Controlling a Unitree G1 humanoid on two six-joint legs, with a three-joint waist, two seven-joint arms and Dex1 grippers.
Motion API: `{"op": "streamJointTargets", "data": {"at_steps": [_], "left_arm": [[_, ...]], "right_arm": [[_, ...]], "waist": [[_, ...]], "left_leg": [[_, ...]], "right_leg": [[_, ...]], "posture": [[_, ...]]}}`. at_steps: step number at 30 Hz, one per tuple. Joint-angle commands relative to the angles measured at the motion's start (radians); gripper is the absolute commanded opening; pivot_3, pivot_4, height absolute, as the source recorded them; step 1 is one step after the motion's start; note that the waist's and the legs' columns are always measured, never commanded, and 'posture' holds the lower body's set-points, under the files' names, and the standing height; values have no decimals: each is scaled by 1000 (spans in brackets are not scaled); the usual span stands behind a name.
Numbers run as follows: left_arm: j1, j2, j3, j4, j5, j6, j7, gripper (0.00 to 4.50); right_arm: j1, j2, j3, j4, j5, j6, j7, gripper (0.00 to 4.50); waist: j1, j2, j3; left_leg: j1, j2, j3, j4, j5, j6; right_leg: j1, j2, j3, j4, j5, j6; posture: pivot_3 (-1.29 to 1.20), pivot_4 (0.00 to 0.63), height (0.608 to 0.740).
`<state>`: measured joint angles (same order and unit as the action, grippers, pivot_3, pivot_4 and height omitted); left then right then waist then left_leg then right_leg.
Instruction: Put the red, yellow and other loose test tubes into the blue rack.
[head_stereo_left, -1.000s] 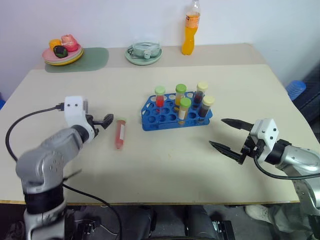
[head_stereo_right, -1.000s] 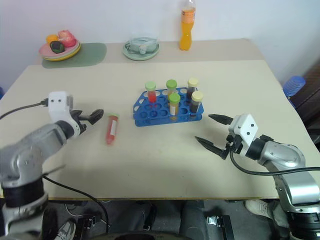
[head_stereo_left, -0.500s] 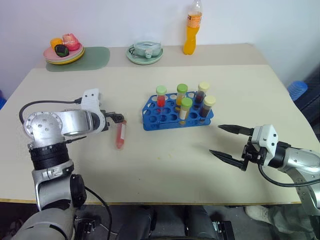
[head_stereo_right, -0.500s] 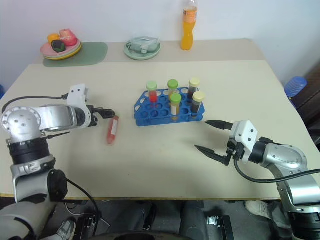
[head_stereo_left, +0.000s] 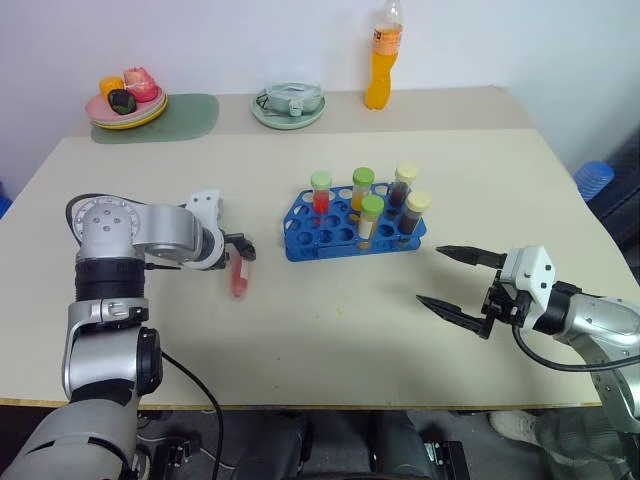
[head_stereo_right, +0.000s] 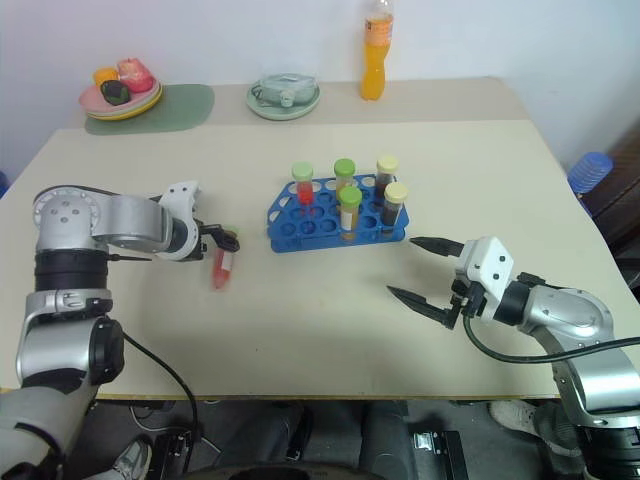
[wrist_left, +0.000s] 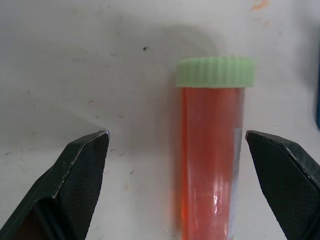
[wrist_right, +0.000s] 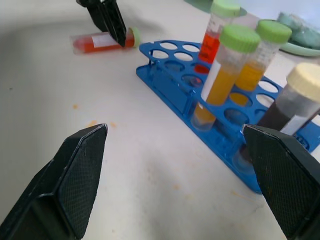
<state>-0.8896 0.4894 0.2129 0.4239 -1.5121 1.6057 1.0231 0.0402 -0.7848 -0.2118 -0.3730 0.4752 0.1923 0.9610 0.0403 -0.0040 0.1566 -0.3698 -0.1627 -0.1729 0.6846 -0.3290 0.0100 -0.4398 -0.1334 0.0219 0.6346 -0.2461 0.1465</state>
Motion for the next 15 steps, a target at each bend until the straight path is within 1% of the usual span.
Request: {"op": "streamJointTargets", "data": {"at_steps": [1,2,3,5,8,9,11,13,15], "left_arm": [[-13,-20,30,25,29,3,39,3936],[-11,-27,38,27,34,4,50,3622],[-9,-33,44,27,36,7,55,3216],[-2,-49,66,29,41,8,82,2155],[6,-64,85,22,45,9,102,814],[13,-67,88,13,41,9,108,737],[33,-69,101,-10,26,9,130,737],[69,-56,120,-87,2,4,135,737],[119,-21,125,-208,-49,-7,92,737]], "right_arm": [[5,-3,-23,-51,11,15,-18,4500],[6,-3,-23,-55,11,19,-20,4500],[6,-4,-23,-58,11,23,-22,4500],[9,-5,-25,-64,11,29,-25,4500],[7,-6,-23,-65,11,34,-27,4500],[4,-6,-23,-62,10,35,-26,4500],[-4,-5,-18,-51,6,34,-23,4500],[-15,-2,-10,-37,0,29,-20,4500],[-25,2,-3,-27,-1,27,-18,4500]], "waist": [[0,0,0],[0,0,0],[0,0,0],[1,0,-1],[1,0,-1],[1,0,-1],[0,0,-1],[-2,0,-2],[-7,0,-2]], "left_leg": [[0,0,0,0,0,0],[0,0,0,0,0,0],[0,0,0,0,0,0],[0,0,0,0,0,0],[0,0,0,0,0,0],[0,0,0,0,0,0],[0,0,0,0,0,0],[1,0,0,0,0,0],[1,0,0,0,0,0]], "right_leg": [[0,0,0,0,0,0],[0,0,0,0,0,0],[0,0,0,1,0,0],[0,0,0,1,0,0],[0,0,0,1,0,0],[0,0,0,1,0,0],[0,0,0,1,0,0],[0,0,1,1,0,0],[0,0,1,1,0,0]], "posture": [[0,150,740],[0,150,740],[0,150,740],[0,150,740],[0,150,740],[0,150,740],[0,150,740],[0,150,740],[0,150,740]]}}
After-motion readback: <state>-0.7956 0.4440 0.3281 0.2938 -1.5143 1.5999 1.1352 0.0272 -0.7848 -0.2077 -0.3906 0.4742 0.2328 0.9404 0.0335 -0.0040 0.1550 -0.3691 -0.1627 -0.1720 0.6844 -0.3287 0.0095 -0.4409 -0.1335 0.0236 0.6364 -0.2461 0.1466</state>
